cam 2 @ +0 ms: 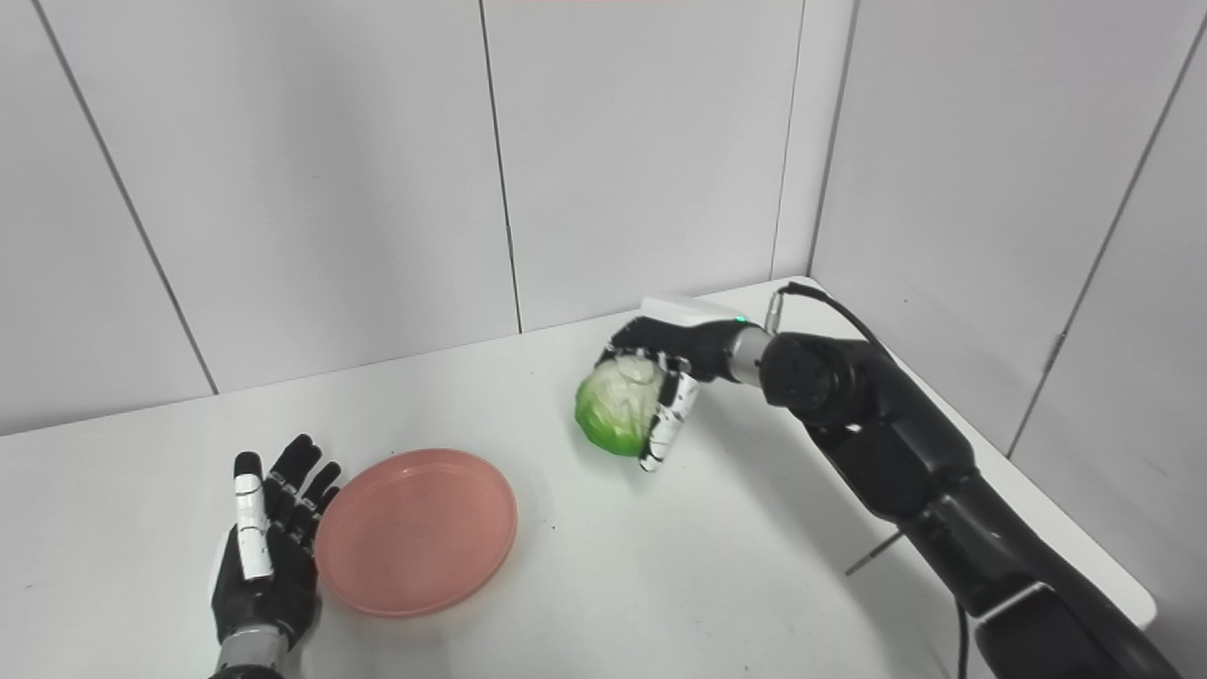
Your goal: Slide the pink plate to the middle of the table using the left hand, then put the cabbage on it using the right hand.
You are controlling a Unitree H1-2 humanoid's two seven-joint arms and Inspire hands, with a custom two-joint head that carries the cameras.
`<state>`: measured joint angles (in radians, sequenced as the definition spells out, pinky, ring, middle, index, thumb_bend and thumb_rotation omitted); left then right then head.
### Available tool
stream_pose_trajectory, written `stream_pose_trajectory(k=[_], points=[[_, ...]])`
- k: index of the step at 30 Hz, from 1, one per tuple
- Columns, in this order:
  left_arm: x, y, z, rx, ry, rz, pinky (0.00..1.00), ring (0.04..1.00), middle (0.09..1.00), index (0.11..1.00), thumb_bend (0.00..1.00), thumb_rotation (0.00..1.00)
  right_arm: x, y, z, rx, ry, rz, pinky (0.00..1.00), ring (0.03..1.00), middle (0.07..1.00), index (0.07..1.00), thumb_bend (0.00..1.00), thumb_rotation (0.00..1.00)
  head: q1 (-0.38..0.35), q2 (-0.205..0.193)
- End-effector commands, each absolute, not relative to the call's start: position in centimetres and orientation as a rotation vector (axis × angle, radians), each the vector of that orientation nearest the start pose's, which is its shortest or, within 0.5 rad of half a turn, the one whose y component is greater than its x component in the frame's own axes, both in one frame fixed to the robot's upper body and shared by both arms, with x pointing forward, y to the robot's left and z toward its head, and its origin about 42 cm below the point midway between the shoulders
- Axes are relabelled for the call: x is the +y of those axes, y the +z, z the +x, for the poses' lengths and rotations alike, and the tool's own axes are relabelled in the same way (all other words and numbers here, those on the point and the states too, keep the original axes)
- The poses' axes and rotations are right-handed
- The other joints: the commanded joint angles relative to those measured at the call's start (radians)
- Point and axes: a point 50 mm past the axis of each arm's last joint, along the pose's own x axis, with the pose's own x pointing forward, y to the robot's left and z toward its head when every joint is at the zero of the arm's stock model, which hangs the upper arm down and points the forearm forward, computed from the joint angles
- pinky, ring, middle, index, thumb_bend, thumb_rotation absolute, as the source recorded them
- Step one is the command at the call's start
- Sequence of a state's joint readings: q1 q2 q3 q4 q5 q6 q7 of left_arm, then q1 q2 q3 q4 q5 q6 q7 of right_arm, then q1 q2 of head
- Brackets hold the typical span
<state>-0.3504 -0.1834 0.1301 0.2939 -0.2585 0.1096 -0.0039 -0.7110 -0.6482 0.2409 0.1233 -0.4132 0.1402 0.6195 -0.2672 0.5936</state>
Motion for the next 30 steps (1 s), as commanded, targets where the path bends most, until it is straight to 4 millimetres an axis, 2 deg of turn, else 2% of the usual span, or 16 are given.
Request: stream_pose_trajectory(k=[1, 4, 7, 10, 11, 17, 23, 27, 30], points=[[12.5, 8.2, 36.8, 0.250, -0.009, -0.455, 0.92, 0.872, 0.907, 0.770, 0.70, 0.86, -28.7, 36.8, 45.7, -0.214, 0.484, -1.207, 0.29, 0.354, 0.435, 0.521, 0.53, 0.00, 0.001, -0.001], [11.4, 8.2, 36.7, 0.253, -0.008, -0.450, 0.90, 0.870, 0.901, 0.764, 0.70, 0.86, -27.2, 37.4, 45.7, -0.263, 0.523, -1.196, 0.28, 0.345, 0.435, 0.524, 0.53, 0.00, 0.083, 0.003], [10.4, 8.1, 36.7, 0.249, -0.006, -0.460, 0.93, 0.880, 0.905, 0.741, 0.67, 0.85, -25.3, 37.9, 45.7, -0.322, 0.566, -1.188, 0.29, 0.354, 0.436, 0.526, 0.53, 0.00, 0.130, 0.003], [9.6, 7.9, 36.8, 0.247, -0.003, -0.451, 0.93, 0.872, 0.900, 0.738, 0.67, 0.86, -24.3, 38.1, 45.9, -0.358, 0.589, -1.176, 0.29, 0.359, 0.435, 0.526, 0.53, 0.00, 0.173, 0.003], [9.3, 7.8, 36.8, 0.247, -0.001, -0.447, 0.93, 0.872, 0.899, 0.738, 0.67, 0.86, -23.7, 38.0, 46.0, -0.378, 0.602, -1.169, 0.29, 0.359, 0.435, 0.525, 0.53, 0.00, 0.202, 0.002], [8.0, 7.2, 36.9, 0.237, 0.001, -0.400, 0.88, 0.842, 0.884, 0.748, 0.66, 0.88, -20.8, 37.2, 46.7, -0.449, 0.659, -1.192, 0.32, 0.392, 0.444, 0.519, 0.53, 0.00, 0.270, 0.003], [7.8, 7.1, 37.0, 0.226, 0.009, -0.384, 0.90, 0.842, 0.884, 0.751, 0.66, 0.88, -18.6, 35.6, 47.0, -0.440, 0.717, -1.206, 0.32, 0.385, 0.445, 0.517, 0.53, 0.00, 0.300, 0.002], [8.1, 7.1, 37.0, 0.227, 0.015, -0.373, 0.95, 0.836, 0.886, 0.755, 0.65, 0.89, -17.1, 33.9, 47.1, -0.429, 0.763, -1.220, 0.34, 0.396, 0.445, 0.517, 0.53, 0.00, 0.300, 0.001], [8.2, 7.2, 36.9, 0.228, 0.018, -0.375, 0.94, 0.825, 0.883, 0.750, 0.65, 0.89, -16.4, 32.4, 47.4, -0.410, 0.790, -1.224, 0.33, 0.391, 0.445, 0.519, 0.53, 0.00, 0.300, 0.001]])
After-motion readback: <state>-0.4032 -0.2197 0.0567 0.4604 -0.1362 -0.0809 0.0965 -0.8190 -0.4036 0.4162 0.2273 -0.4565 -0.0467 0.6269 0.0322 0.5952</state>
